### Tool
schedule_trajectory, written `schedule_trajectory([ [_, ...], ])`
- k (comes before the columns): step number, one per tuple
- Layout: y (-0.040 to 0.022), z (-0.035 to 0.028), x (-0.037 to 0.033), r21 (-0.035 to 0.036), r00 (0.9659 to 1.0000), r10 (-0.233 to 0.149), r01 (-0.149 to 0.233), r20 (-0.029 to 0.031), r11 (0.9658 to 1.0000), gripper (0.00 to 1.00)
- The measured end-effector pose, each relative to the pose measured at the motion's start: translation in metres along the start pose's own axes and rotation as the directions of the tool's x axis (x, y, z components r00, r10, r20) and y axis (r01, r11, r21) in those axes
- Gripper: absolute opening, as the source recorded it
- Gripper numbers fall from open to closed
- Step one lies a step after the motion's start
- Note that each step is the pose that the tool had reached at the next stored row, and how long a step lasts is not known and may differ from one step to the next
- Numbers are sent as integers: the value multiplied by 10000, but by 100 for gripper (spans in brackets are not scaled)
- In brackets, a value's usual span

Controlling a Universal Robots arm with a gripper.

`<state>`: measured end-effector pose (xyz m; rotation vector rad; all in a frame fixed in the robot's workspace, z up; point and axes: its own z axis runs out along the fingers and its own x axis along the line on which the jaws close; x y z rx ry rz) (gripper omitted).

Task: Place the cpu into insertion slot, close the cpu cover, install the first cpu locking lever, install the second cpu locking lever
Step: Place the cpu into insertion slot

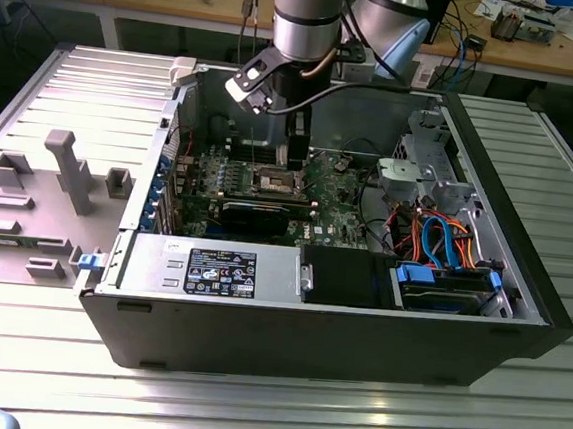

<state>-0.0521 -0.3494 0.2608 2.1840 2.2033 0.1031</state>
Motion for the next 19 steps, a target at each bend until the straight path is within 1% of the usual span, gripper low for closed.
schedule_trajectory([
  [2, -22, 46, 2, 2, 10000, -1, 1, 0, 10000, 54],
  [3, -44, 75, 4, 3, 10000, -2, 2, 2, 10000, 54],
  [5, -127, 124, 7, 3, 10000, -35, 35, -1, 10000, 54],
  [7, -167, 161, 13, 5, 10000, -87, 87, -6, 10000, 54],
  [8, -186, 198, 43, 5, 10000, -86, 86, -6, 10000, 54],
  [9, -190, 217, 58, 4, 10000, -86, 86, -7, 10000, 54],
  [11, -195, 282, 85, 5, 10000, -80, 80, -5, 10000, 54],
  [12, -197, 314, 85, 4, 10000, -70, 70, -4, 10000, 54],
  [17, -206, 417, 83, 3, 10000, 52, -52, 5, 10000, 54],
  [19, -211, 480, 83, 20, 9999, 107, -107, 9, 9999, 54],
])
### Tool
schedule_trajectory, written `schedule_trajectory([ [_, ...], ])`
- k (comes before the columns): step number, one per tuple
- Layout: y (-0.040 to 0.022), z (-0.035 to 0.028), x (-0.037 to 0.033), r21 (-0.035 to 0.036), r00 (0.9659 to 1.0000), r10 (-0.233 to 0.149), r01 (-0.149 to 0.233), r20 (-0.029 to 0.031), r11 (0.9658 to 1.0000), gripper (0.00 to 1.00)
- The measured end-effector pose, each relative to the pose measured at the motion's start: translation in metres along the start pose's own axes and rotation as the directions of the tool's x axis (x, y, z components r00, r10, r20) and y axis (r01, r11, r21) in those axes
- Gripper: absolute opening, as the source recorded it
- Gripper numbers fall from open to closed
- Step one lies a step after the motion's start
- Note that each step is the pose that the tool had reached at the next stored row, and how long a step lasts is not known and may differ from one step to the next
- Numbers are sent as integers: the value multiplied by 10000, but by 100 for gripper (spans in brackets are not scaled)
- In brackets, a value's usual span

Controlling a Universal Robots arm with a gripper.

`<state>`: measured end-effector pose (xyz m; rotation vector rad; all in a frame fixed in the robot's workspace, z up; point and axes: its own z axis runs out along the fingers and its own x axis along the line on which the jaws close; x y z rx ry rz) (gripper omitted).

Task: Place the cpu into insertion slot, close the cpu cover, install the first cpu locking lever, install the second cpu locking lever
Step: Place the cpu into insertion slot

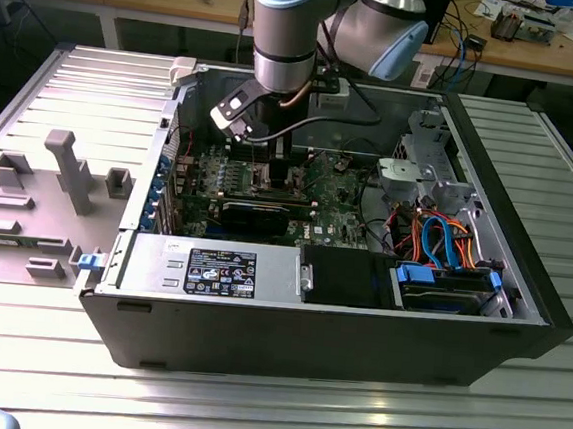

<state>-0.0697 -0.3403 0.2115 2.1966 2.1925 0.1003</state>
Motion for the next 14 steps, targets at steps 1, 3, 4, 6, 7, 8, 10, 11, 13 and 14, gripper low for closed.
schedule_trajectory([
  [1, -2, 24, 0, 6, 10000, -1, 1, 1, 10000, 54],
  [3, -5, 78, -1, 13, 10000, -2, 2, 0, 10000, 54],
  [4, -7, 98, -2, 13, 10000, -1, 1, 1, 10000, 54],
  [6, -8, 121, 1, 14, 10000, -3, 3, 7, 10000, 54],
  [7, -9, 126, 2, 15, 10000, -1, 1, 9, 10000, 54],
  [8, -10, 136, 2, 18, 10000, 0, 0, 11, 10000, 54],
  [10, -10, 144, 3, 15, 10000, 1, -1, 4, 10000, 54],
  [11, -10, 144, 4, 15, 10000, 1, -1, 3, 10000, 54],
  [13, -10, 144, 3, 15, 10000, 1, -1, 5, 10000, 54],
  [14, -10, 144, 3, 15, 10000, 1, -1, 5, 10000, 54],
])
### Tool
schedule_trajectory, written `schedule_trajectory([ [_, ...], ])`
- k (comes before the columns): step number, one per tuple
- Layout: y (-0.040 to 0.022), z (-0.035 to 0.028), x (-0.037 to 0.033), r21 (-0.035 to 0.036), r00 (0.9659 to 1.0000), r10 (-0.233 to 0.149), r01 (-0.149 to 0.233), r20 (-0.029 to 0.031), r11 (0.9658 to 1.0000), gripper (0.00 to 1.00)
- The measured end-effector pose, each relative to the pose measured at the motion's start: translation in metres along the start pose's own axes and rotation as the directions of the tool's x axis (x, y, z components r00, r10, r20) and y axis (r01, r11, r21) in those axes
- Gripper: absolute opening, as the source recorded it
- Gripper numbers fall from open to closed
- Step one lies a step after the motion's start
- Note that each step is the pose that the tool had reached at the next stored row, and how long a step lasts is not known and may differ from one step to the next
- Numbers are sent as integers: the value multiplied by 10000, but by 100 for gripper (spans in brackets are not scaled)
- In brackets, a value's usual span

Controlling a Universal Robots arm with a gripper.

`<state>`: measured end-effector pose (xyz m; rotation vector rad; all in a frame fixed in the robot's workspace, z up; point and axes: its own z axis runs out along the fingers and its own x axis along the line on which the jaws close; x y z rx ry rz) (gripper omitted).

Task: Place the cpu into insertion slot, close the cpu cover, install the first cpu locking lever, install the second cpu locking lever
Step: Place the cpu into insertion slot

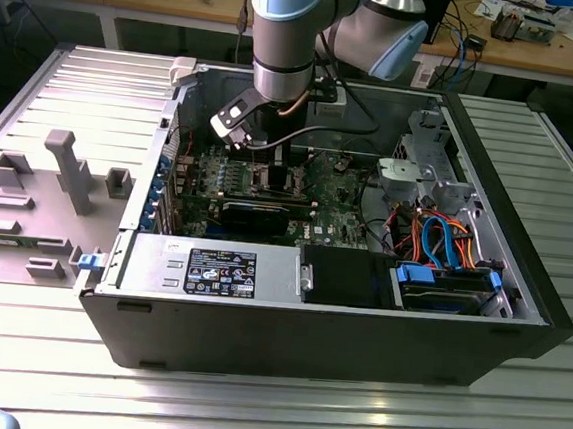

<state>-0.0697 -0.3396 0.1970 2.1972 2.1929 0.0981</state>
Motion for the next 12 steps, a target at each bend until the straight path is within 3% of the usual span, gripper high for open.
schedule_trajectory([
  [6, 0, -8, 3, -4, 9998, 204, -204, 17, 9998, 54],
  [12, -1, 25, 8, 1, 9998, 205, -205, 21, 9998, 54],
])
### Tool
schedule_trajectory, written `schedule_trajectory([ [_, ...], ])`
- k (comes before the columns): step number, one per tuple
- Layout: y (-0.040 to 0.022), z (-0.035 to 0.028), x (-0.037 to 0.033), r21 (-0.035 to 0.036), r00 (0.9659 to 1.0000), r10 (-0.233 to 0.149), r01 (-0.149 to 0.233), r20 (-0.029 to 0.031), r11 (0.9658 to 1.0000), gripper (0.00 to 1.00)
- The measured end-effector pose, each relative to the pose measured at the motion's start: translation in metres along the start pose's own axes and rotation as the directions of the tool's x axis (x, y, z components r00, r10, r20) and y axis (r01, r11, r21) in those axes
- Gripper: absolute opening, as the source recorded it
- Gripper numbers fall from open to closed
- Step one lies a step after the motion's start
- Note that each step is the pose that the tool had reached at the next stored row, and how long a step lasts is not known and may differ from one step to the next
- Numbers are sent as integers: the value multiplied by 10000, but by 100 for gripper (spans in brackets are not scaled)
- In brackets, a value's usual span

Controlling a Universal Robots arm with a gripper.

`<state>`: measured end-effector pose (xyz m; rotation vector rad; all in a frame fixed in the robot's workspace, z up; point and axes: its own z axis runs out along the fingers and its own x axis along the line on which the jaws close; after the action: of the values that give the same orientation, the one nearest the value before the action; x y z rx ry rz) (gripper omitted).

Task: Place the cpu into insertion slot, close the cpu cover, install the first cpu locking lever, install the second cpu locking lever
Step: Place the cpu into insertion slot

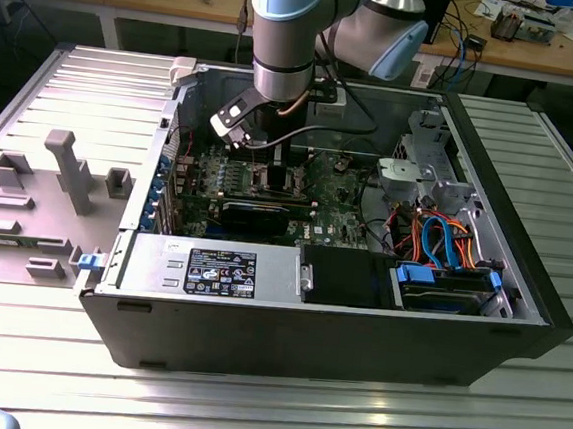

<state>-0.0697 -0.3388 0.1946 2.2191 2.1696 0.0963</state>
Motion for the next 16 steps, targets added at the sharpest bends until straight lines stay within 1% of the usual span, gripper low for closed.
schedule_trajectory([
  [5, 1, 2, 2, -3, 10000, 0, 0, -5, 10000, 54],
  [6, 2, 6, 5, -9, 10000, 1, -1, -22, 10000, 55],
  [7, 2, 7, 5, -11, 10000, 1, -1, -17, 10000, 55],
  [8, 2, 5, 4, -9, 10000, 1, -1, -13, 10000, 61],
  [12, 1, 1, 3, -3, 10000, 0, 0, -5, 10000, 61],
  [16, 4, -42, 4, -3, 10000, 1, -1, -6, 10000, 61],
])
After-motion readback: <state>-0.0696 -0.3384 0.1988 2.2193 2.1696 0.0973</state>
